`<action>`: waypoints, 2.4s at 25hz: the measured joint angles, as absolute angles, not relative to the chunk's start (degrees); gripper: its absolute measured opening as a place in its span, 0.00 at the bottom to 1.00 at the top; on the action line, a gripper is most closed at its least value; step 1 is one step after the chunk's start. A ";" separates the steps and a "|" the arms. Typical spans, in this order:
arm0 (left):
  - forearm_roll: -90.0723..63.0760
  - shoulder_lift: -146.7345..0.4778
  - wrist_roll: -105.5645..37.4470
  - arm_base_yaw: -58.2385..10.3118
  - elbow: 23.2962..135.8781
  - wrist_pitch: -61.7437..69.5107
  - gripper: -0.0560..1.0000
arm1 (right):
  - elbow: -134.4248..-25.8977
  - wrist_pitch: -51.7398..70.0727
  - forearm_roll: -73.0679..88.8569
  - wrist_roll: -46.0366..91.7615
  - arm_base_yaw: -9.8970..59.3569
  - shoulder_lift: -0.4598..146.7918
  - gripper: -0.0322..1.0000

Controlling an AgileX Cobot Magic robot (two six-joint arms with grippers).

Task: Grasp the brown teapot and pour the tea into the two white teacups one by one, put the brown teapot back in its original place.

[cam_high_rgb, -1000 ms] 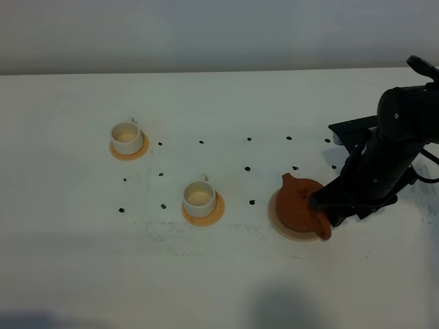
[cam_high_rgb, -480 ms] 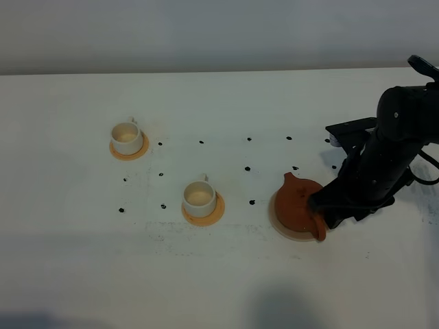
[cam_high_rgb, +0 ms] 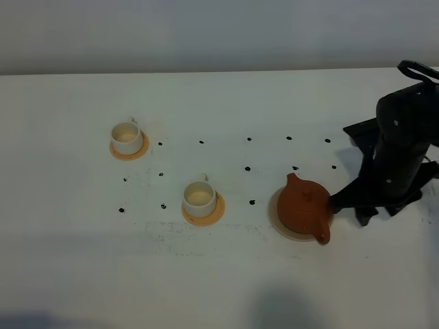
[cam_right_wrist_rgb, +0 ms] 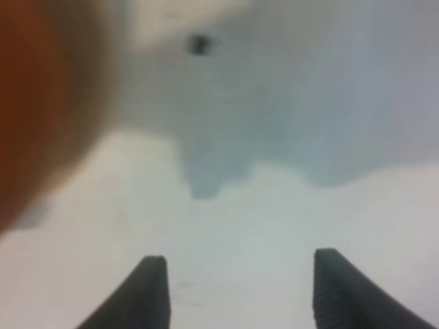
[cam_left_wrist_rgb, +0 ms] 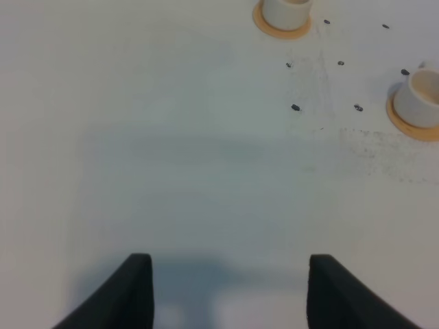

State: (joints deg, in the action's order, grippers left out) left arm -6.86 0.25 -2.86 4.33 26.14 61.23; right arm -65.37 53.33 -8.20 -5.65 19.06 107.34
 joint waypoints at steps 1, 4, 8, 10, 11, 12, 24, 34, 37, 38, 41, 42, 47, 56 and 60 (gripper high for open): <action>-6.86 0.25 -2.86 4.33 26.14 61.23 0.51 | -66.13 54.27 -10.25 -7.04 19.12 106.88 0.50; -6.86 0.25 -2.86 4.33 26.14 61.23 0.51 | -68.34 54.96 -11.72 -8.25 20.01 103.32 0.50; -6.86 0.25 -2.86 4.33 26.14 61.23 0.51 | -69.92 52.18 -8.82 -7.52 23.14 93.96 0.50; -6.86 0.25 -2.86 4.33 26.14 61.23 0.51 | -69.65 49.86 -6.61 -6.61 26.06 89.61 0.50; -6.86 0.25 -2.86 4.33 26.14 61.23 0.51 | -69.07 48.95 -5.23 -6.39 27.92 87.30 0.50; -6.86 0.25 -2.86 4.33 26.14 61.23 0.51 | -68.45 48.26 -4.32 -6.29 29.06 86.02 0.50; -6.86 0.25 -2.86 4.33 26.14 61.23 0.51 | -62.86 49.65 -3.33 -7.73 32.07 91.70 0.50; -6.91 0.25 -2.86 4.33 26.14 61.23 0.51 | -62.68 49.31 -3.39 -7.79 31.71 100.01 0.50; -6.91 0.25 -2.86 4.33 26.14 61.23 0.51 | -62.68 48.54 -3.39 -7.79 31.71 100.65 0.50; -6.91 0.25 -2.86 4.33 26.14 61.23 0.51 | -62.68 48.27 -3.39 -7.79 31.71 100.65 0.50; -6.91 0.25 -2.86 4.33 26.14 61.23 0.51 | -62.68 48.01 -3.39 -7.79 31.58 100.70 0.50; -6.91 0.25 -2.86 4.33 26.14 61.23 0.51 | -62.68 48.01 -3.33 -7.79 31.38 100.75 0.50; -6.91 0.25 -2.86 4.33 26.14 61.23 0.51 | -62.68 48.33 -3.39 -7.79 29.50 102.26 0.50; -6.91 0.25 -2.86 4.33 26.14 61.23 0.51 | -62.68 48.18 -3.14 -7.79 29.44 104.10 0.50; -6.91 0.25 -2.86 4.33 26.14 61.23 0.51 | -62.68 48.32 -3.14 -7.79 29.44 104.10 0.50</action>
State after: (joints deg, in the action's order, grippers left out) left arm -6.91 0.25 -2.86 4.33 26.14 61.23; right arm -62.68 48.32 -3.14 -7.79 29.44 104.10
